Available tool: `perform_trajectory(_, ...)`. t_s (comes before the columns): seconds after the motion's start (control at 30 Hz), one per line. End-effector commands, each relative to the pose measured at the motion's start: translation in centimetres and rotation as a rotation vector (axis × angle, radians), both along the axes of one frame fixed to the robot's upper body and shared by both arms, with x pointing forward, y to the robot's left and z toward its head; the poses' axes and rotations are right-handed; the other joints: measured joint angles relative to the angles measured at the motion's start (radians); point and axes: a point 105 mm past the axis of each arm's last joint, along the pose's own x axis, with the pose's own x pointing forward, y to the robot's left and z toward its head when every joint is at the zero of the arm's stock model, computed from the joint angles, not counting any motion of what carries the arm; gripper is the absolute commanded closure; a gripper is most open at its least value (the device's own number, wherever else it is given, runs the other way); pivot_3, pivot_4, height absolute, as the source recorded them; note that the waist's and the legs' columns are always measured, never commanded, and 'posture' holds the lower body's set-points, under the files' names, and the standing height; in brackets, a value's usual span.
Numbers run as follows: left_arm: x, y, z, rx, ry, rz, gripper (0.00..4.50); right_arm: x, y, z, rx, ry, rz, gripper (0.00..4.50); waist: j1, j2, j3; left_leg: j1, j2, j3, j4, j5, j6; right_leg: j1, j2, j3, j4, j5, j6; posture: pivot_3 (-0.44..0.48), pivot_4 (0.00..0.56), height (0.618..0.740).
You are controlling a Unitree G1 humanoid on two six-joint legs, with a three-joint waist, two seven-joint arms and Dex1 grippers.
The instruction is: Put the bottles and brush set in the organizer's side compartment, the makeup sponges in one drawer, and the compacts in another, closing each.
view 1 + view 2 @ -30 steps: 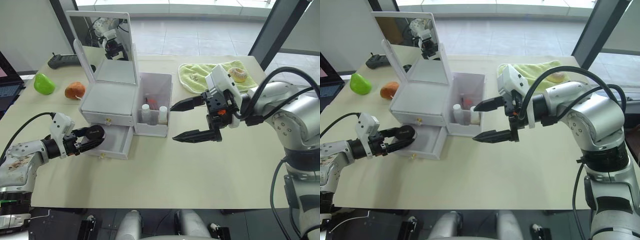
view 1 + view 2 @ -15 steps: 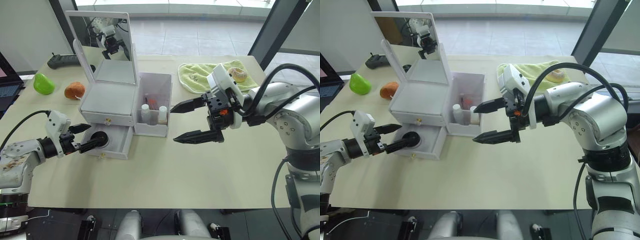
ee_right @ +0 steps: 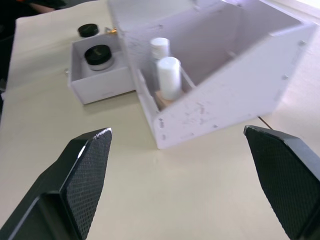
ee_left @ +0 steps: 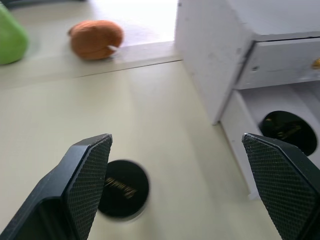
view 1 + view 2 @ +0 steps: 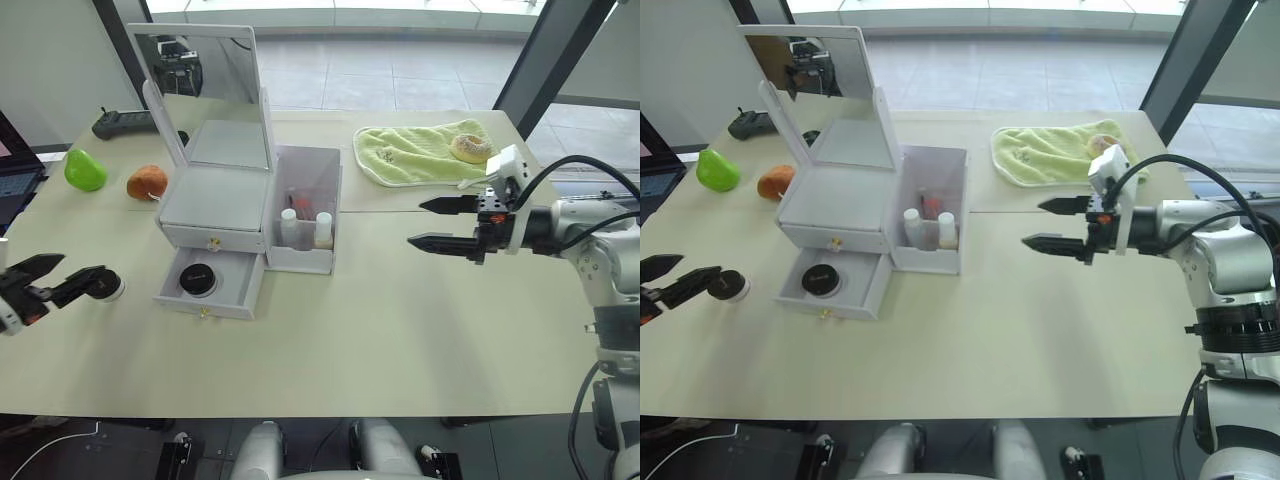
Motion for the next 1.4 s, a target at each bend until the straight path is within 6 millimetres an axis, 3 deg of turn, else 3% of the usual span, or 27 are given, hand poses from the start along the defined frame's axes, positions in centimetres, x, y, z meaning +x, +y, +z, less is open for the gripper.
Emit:
perform_trajectory(0.03, -2.4, 3.5, 1.6, 0.046, -0.044, 0.11, 0.02, 0.5, -3.0, 1.3, -0.058, -0.049, -0.057, 0.0, 0.0, 0.0, 0.0, 0.0, 0.0, 0.001, 0.0, 0.0, 0.0, 0.0, 0.0, 0.001, 0.0, 0.0, 0.0, 0.0, 0.15, 0.74)
perform_trajectory(0.27, -6.5, 7.0, 0.5, 0.059, -0.013, 0.275, 0.02, 1.2, -6.0, -0.2, -0.108, -0.012, -0.14, 0.0, -0.001, -0.001, 0.0, 0.002, 0.002, 0.004, -0.002, 0.0, 0.0, -0.001, 0.0, 0.003, -0.001, 0.0, 0.0, 0.0, 0.15, 0.74)
perform_trajectory(0.53, -6.3, 6.5, 0.7, 0.041, -0.051, 0.273, 0.02, 1.2, -4.1, 0.5, -0.077, -0.02, -0.059, 0.0, 0.002, 0.0, 0.0, 0.002, 0.002, 0.005, -0.002, 0.0, 0.0, -0.001, -0.001, 0.005, -0.001, 0.0, 0.0, 0.0, 0.15, 0.74)
perform_trajectory(0.67, -5.8, 4.4, -0.6, 0.013, -0.054, 0.245, 0.02, -0.1, -1.6, 1.0, -0.09, 0.011, 0.08, 0.0, 0.0, 0.0, 0.0, 0.002, 0.002, 0.005, -0.002, 0.0, 0.0, -0.001, -0.001, 0.006, -0.001, 0.004, -0.007, 0.0, 0.15, 0.74)
perform_trajectory(0.97, -3.8, 0.9, -4.0, -0.064, -0.068, 0.264, 0.02, -4.2, 9.1, 4.7, -0.086, -0.106, 0.507, 0.0, 0.0, -0.001, 0.0, 0.002, 0.007, 0.006, -0.001, 0.0, -0.001, -0.002, 0.003, 0.006, -0.001, 0.005, -0.006, 0.0, 0.15, 0.74)
perform_trajectory(1.17, -2.0, 0.0, -4.8, -0.089, -0.095, 0.282, 0.02, -4.9, 12.8, 6.0, -0.07, -0.163, 0.602, 0.0, 0.006, -0.004, -0.001, 0.001, 0.005, 0.006, -0.001, 0.0, -0.001, -0.002, 0.002, 0.006, -0.001, 0.007, -0.008, 0.0, 0.15, 0.74)
perform_trajectory(1.4, 0.9, -0.6, -5.5, -0.081, -0.115, 0.282, 0.02, -5.1, 14.3, 5.6, -0.067, -0.166, 0.6, 0.0, 0.012, -0.006, -0.002, 0.001, 0.002, 0.006, -0.001, 0.0, -0.001, -0.002, 0.0, 0.006, -0.001, 0.007, -0.008, 0.0, 0.15, 0.74)
